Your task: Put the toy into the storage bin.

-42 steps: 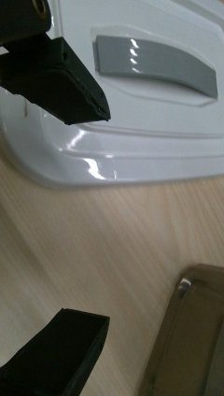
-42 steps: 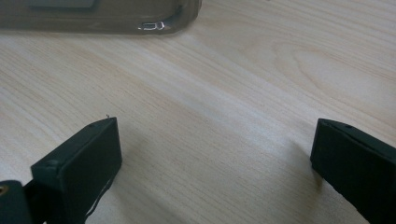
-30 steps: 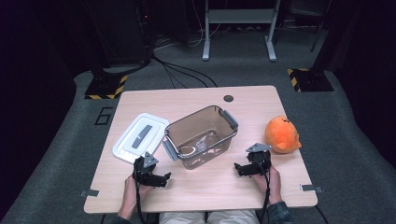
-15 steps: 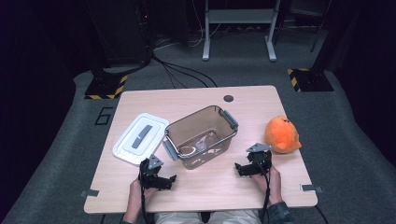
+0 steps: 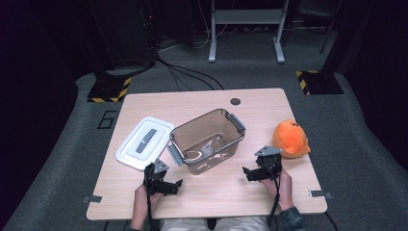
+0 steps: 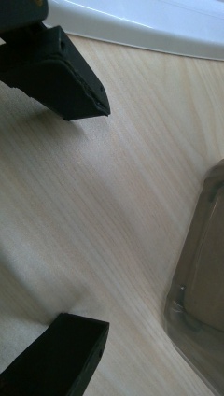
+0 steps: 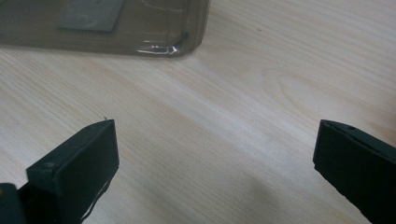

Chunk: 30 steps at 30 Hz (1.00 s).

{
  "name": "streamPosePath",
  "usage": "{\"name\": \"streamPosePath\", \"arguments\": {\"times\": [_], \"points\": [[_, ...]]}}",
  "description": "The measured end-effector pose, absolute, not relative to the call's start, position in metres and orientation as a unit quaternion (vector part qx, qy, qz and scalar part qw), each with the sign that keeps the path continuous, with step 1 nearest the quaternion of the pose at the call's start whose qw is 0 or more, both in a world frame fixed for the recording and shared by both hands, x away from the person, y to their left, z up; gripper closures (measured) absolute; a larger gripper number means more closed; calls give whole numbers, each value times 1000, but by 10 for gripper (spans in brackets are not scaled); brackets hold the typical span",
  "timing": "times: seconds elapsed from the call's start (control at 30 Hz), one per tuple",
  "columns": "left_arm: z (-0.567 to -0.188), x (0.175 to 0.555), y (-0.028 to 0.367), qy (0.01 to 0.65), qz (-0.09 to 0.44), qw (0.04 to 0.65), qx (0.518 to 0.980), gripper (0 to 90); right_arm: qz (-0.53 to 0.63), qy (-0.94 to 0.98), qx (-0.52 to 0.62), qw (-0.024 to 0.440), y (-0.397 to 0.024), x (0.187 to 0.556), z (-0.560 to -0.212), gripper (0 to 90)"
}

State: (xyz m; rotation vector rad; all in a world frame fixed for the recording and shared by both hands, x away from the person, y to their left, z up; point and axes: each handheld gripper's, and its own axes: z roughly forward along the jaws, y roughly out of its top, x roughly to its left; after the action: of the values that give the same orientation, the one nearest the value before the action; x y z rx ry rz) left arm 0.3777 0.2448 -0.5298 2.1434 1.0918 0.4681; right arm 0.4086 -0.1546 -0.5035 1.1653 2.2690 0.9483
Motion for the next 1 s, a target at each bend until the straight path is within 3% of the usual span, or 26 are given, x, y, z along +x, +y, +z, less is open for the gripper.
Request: {"name": "streamPosePath", "arguments": {"times": [0.13,0.23,0.8,1.0], "points": [[-530,378,245,420,182,340,822,2,346,816,417,202,-154,409,-493,0],[-530,378,245,419,182,340,822,3,351,809,415,226,-154,408,-481,0],[-530,378,244,420,182,341,821,2,347,793,430,255,-171,421,-439,0],[-530,378,244,420,183,340,822,3,344,785,438,271,-185,427,-427,39]]}}
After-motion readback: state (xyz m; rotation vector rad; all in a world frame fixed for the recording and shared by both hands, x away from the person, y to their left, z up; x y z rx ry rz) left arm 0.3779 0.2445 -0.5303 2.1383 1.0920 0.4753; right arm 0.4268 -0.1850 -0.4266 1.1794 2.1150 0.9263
